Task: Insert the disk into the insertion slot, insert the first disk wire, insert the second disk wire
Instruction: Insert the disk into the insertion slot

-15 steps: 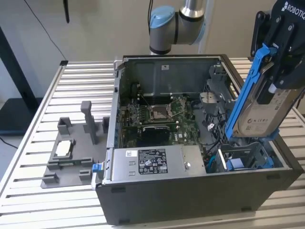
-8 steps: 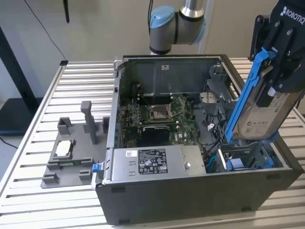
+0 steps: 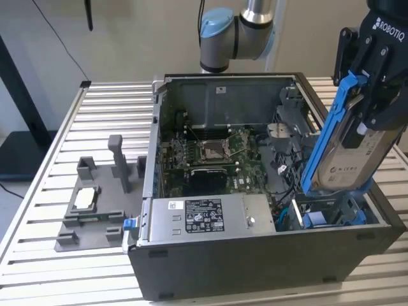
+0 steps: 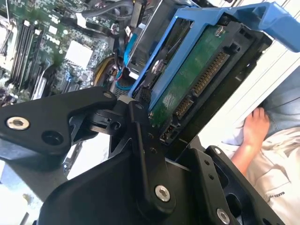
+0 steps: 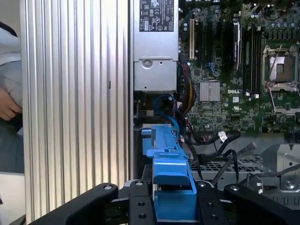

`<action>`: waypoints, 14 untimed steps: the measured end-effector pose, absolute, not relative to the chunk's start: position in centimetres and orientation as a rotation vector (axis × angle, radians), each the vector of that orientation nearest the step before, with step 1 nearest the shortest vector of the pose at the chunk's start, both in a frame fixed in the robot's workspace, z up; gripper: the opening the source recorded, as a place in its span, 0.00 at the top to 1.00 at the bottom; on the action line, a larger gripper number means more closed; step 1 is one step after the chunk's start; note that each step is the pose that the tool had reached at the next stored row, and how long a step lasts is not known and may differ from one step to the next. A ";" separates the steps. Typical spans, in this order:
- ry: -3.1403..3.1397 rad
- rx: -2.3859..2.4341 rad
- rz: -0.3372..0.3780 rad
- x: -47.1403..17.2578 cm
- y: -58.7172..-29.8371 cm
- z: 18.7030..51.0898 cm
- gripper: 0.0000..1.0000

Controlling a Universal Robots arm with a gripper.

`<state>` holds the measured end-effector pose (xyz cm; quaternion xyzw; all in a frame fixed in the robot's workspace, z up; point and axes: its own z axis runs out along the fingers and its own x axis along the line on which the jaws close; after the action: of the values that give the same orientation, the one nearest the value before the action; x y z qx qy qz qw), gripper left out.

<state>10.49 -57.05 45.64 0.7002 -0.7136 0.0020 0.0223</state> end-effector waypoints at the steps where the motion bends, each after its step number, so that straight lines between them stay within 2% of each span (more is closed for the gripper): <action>1: -2.210 2.169 0.008 10.5 -57.1 45.5 0.67; 14: -2.205 2.164 0.022 10.7 -57.1 43.7 0.67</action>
<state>10.66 -57.06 43.75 0.7001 -0.7136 0.0070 0.0260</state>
